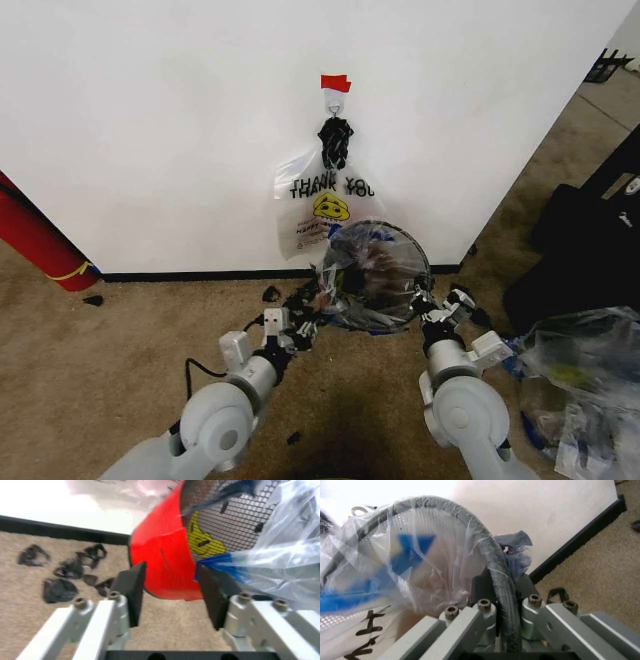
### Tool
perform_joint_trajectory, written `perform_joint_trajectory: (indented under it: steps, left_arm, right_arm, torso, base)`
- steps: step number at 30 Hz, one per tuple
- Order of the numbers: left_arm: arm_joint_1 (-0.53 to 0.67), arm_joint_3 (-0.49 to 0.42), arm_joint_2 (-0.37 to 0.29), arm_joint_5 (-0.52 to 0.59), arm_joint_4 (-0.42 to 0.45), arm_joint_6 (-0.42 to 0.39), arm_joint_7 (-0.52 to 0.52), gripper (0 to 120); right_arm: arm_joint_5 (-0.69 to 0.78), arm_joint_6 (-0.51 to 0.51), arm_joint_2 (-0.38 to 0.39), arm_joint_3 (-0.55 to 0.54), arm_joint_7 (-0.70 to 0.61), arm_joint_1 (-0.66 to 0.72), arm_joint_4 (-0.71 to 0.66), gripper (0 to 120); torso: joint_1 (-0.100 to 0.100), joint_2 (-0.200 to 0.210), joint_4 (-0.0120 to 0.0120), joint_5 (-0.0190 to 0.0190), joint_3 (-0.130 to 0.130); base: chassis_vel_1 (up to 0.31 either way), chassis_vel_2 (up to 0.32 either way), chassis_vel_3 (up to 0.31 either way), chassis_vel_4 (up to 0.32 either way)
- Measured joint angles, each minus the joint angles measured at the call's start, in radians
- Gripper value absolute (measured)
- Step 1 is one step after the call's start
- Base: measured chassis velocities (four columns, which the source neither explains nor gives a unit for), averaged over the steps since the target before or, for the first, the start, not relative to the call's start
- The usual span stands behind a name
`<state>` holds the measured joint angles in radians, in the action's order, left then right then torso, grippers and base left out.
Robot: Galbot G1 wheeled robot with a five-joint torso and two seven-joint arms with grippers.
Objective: Pick up the garbage bag from the wall and place it over the trash bin.
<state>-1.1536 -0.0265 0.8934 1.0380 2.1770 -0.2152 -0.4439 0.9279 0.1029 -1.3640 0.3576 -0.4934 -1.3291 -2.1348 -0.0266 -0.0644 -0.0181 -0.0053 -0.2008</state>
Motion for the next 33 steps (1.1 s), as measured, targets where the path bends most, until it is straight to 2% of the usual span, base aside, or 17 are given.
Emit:
perform_joint_trajectory:
  steps: [5, 7, 14, 16, 20, 22, 24, 27, 33]
  left_arm:
    - [-0.097, 0.063, -0.044, -0.067, 0.057, 0.001, 0.014, 67]
    - [-0.108, 0.069, -0.047, -0.073, 0.063, 0.002, 0.016, 69]
    - [-0.155, 0.097, -0.042, -0.093, 0.102, 0.019, 0.021, 98]
    - [-0.167, 0.099, -0.047, -0.093, 0.107, 0.029, 0.034, 98]
    - [-0.226, 0.104, -0.096, -0.101, 0.128, 0.091, 0.203, 100]
    - [-0.232, 0.101, -0.103, -0.122, 0.13, 0.093, 0.231, 100]
    - [-0.232, 0.085, -0.115, -0.23, 0.114, 0.093, 0.267, 100]
    - [-0.221, 0.081, -0.119, -0.291, 0.099, 0.104, 0.276, 100]
    - [-0.163, 0.116, -0.094, -0.145, 0.144, 0.165, 0.197, 100]
  right_arm:
    - [0.017, 0.004, 0.012, 0.006, -0.004, 0.015, 0.008, 0]
    - [0.018, 0.004, 0.012, 0.007, -0.004, 0.016, 0.01, 0]
    - [0.022, 0.004, 0.006, 0.004, -0.003, 0.018, 0.015, 0]
    - [0.022, 0.004, 0.006, 0.005, -0.003, 0.017, 0.015, 0]
    - [0.016, 0.005, 0.006, 0.009, -0.001, 0.013, 0.014, 0]
    - [0.014, 0.005, 0.006, 0.009, 0.0, 0.012, 0.014, 0]
    - [0.009, 0.005, 0.004, 0.009, 0.001, 0.011, 0.014, 0]
    - [0.006, 0.005, 0.0, 0.008, 0.001, 0.009, 0.01, 0]
    - [-0.001, 0.005, 0.001, 0.015, 0.007, -0.001, 0.005, 0]
  torso:
    - [0.0, 0.0, 0.0002, 0.0, 0.0]
    - [0.0, 0.0, 0.0002, 0.0, 0.0]
    - [0.0, 0.0, 0.0, -0.0001, 0.0]
    - [0.0, 0.0, -0.0001, -0.0002, 0.0]
    - [0.0, 0.0, 0.0002, 0.0001, 0.0]
    - [0.0, 0.0, 0.0001, 0.0001, 0.0]
    - [0.0, 0.0, 0.0, 0.0001, 0.0]
    - [0.0, 0.0, 0.0, -0.0002, 0.0]
    - [0.0, 0.0, 0.0001, 0.0001, 0.0]
  base:
    - [0.0, 0.0, 0.0, 0.0]
    - [0.0, 0.0, 0.0, 0.0]
    - [0.0, 0.0, 0.0, 0.0]
    - [0.0, 0.0, 0.0, 0.0]
    - [0.0, 0.0, 0.0, 0.0]
    - [0.0, 0.0, 0.0, 0.0]
    - [0.0, 0.0, 0.0, 0.0]
    - [0.0, 0.0, 0.0, 0.0]
    - [0.0, 0.0, 0.0, 0.0]
